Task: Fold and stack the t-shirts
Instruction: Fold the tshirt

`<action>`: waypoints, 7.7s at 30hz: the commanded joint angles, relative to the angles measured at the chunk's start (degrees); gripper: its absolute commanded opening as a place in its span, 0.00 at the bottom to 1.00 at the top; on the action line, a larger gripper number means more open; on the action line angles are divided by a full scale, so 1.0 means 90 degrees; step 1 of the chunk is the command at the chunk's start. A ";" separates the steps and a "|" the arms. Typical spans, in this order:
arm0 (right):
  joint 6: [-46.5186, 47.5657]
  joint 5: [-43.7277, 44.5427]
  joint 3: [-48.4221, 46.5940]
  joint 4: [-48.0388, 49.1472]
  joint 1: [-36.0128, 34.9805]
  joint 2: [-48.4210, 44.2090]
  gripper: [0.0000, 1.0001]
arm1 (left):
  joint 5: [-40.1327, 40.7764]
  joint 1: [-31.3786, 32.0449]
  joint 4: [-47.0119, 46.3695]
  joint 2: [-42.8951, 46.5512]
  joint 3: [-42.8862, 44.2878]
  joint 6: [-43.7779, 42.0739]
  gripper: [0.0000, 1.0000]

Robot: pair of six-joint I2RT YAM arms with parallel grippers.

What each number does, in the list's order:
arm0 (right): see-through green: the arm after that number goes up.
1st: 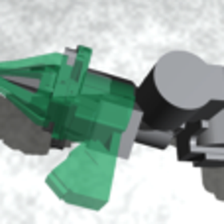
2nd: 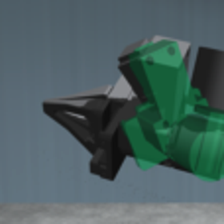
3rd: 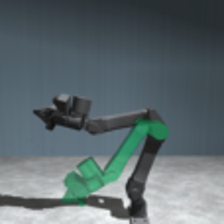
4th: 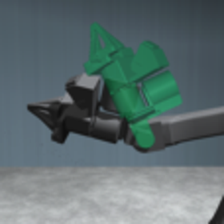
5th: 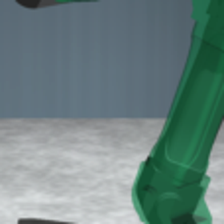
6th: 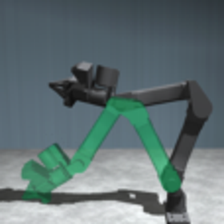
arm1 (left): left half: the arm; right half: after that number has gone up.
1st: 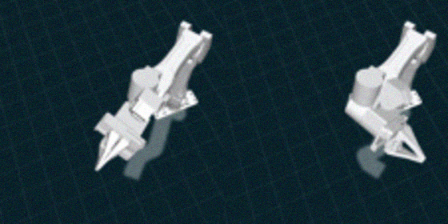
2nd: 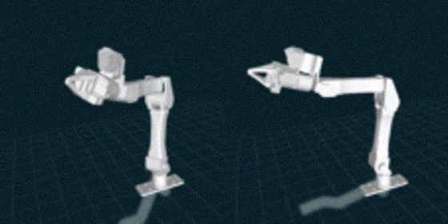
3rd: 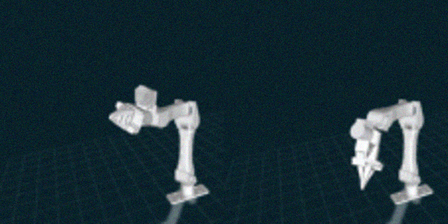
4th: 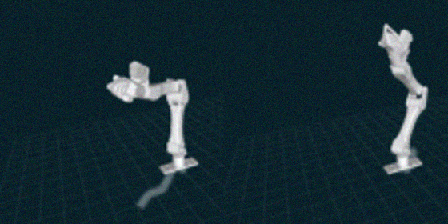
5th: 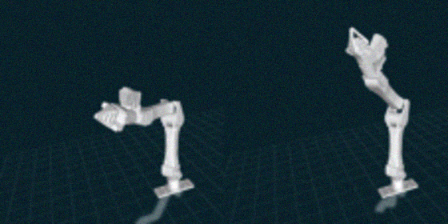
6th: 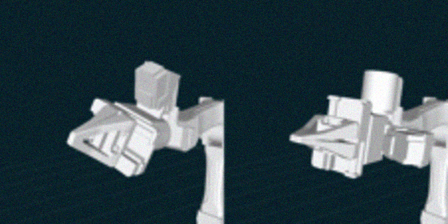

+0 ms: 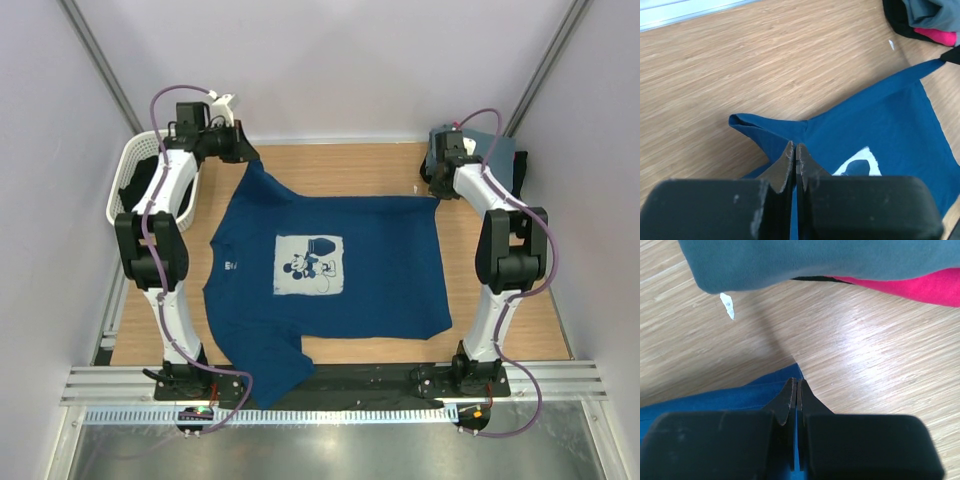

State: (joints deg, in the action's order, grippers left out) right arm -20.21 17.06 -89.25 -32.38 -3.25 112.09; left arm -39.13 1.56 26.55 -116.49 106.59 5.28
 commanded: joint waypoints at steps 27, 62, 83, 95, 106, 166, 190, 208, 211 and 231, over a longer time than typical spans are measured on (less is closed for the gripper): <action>0.0077 -0.0148 0.0747 -0.0074 0.0019 -0.1185 0.01 | -0.0262 -0.0008 0.0810 0.2845 -0.2359 -0.1328 0.00; -0.0235 -0.0518 0.3090 -0.0230 0.0029 -0.2377 0.01 | 0.1203 -0.0008 -0.0068 0.5052 -0.5456 -0.1651 0.00; -0.0226 -0.0548 0.3092 -0.0561 0.0029 -0.2220 0.42 | 0.1507 -0.0008 -0.0304 0.5979 -0.6453 -0.2081 0.01; -0.0196 -0.0976 0.1745 -0.1226 -0.0020 -0.2250 0.50 | 0.2665 -0.0017 0.0274 0.6665 -0.5692 -0.0756 1.00; -0.0381 -0.0948 0.0855 -0.0933 -0.1738 -0.1655 0.51 | 0.2949 0.0802 0.0293 0.3687 -0.4421 0.1689 0.73; -0.1241 -0.0529 0.1606 -0.0797 -0.2051 -0.1088 0.48 | 0.3928 0.2774 0.0127 0.3392 -0.5417 0.2421 0.00; -0.1378 -0.0694 0.1987 -0.0640 -0.2051 -0.1185 0.48 | 0.5001 0.4455 0.1278 0.3382 -0.5164 0.2226 0.65; -0.0704 -0.1759 0.0631 -0.0074 -0.3867 -0.0445 0.45 | 0.4387 0.0325 -0.0488 0.2592 -0.4948 0.3808 0.63; -0.0665 -0.1681 0.0211 -0.0084 -0.4238 -0.0063 0.44 | 0.4387 0.0129 -0.0898 0.2310 -0.4968 0.3760 0.63; -0.1222 -0.0978 -0.0171 -0.0299 -0.4073 0.0406 0.44 | 0.4153 -0.0086 -0.1650 0.2092 -0.5202 0.3447 0.00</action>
State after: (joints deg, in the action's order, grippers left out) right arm -29.74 6.48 -88.03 -34.92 -40.51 115.55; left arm -3.95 1.10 15.22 -102.19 61.34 36.99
